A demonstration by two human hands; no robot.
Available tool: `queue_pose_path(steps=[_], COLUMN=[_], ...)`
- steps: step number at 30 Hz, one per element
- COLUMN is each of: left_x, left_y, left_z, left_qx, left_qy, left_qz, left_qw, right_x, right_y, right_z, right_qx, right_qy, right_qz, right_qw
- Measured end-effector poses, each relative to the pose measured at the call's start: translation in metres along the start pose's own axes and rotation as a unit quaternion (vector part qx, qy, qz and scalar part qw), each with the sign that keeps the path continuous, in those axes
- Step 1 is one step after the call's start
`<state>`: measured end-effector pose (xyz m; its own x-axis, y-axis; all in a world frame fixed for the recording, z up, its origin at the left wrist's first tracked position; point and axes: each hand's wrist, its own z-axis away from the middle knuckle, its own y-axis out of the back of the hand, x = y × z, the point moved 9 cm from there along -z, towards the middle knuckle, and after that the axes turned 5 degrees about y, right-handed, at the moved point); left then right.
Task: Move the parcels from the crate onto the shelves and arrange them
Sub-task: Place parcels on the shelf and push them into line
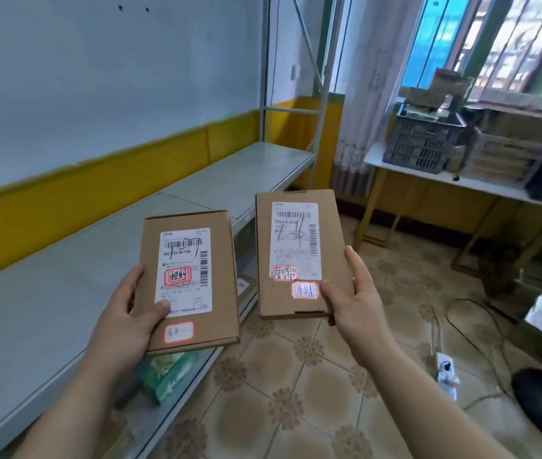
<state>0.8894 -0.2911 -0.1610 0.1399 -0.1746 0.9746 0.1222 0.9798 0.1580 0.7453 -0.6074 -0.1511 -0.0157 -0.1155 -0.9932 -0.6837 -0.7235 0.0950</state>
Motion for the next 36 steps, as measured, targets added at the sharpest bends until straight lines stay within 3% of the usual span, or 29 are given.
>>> queue_pose_path(steps=[4, 11, 22, 29, 36], left_x=[-0.005, -0.027, -0.094, -0.152, -0.184], left_y=[-0.013, 0.004, 0.145, 0.242, 0.283], left_z=[-0.025, -0.035, -0.013, -0.042, -0.061], left_qx=[0.044, 0.16, 0.351, 0.372, 0.354], left_qy=[0.012, 0.084, 0.16, 0.215, 0.278], left_qz=[-0.016, 0.001, 0.048, 0.025, -0.032], left_qw=[0.999, 0.983, 0.922, 0.903, 0.892], right_x=[0.02, 0.049, 0.068, 0.086, 0.108], right_y=[-0.019, -0.098, -0.3, -0.447, -0.542], right_z=[-0.057, -0.132, -0.11, -0.075, -0.053], right_qx=[-0.048, -0.215, -0.422, -0.49, -0.506], right_qy=[-0.013, -0.026, -0.048, -0.064, -0.073], right_qz=[0.01, 0.042, 0.083, 0.128, 0.134], right_qw=[0.999, 0.975, 0.901, 0.86, 0.849])
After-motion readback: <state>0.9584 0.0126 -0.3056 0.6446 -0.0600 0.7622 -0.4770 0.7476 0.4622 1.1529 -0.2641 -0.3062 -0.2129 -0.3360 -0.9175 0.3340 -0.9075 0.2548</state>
